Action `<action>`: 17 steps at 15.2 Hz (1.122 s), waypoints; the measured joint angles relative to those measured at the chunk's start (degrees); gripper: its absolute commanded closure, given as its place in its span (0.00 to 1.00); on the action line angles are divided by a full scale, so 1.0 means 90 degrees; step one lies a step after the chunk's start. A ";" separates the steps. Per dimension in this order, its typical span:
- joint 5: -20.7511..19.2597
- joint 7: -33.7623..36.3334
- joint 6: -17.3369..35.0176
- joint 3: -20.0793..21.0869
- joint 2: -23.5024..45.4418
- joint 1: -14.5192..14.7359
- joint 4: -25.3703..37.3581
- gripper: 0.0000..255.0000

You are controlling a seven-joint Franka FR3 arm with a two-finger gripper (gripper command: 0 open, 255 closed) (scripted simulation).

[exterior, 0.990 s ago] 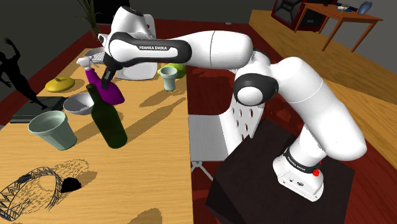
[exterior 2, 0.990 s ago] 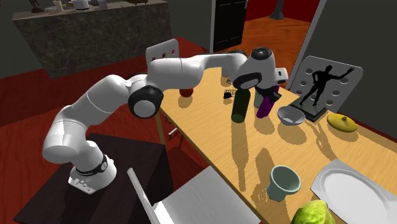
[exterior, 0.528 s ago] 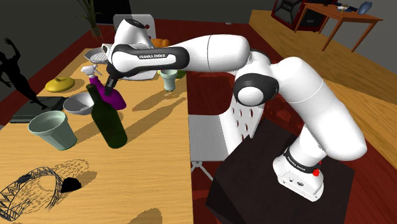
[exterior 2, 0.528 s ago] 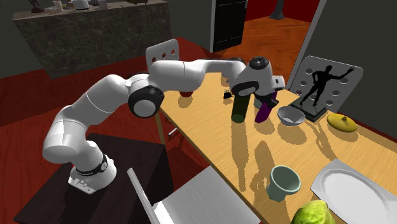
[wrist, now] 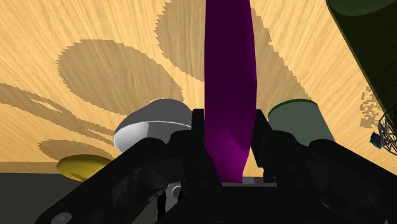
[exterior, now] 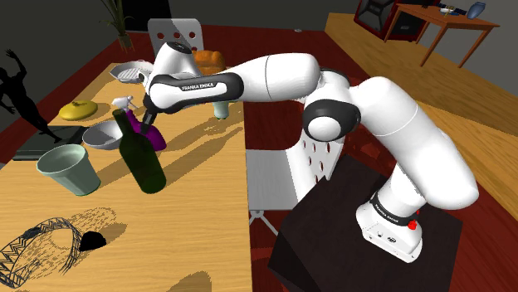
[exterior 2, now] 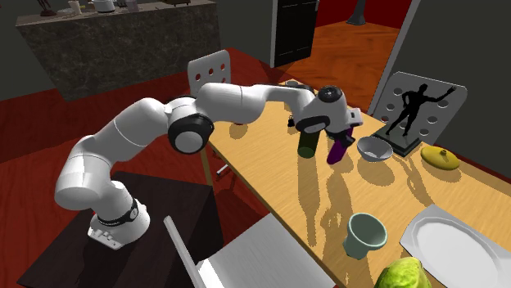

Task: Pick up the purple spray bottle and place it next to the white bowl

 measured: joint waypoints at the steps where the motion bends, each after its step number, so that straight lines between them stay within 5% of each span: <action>1: 0.0005 -0.0010 0.0027 0.0008 0.0058 -0.0005 0.0029 1.00; 11: 0.0062 -0.0124 0.0310 0.0059 0.0176 -0.0016 -0.0142 1.00; 12: 0.0062 -0.0123 0.0310 0.0059 0.0176 -0.0016 -0.0141 0.00; 17: 0.0062 -0.0124 0.0311 0.0059 0.0175 -0.0017 -0.0140 0.00</action>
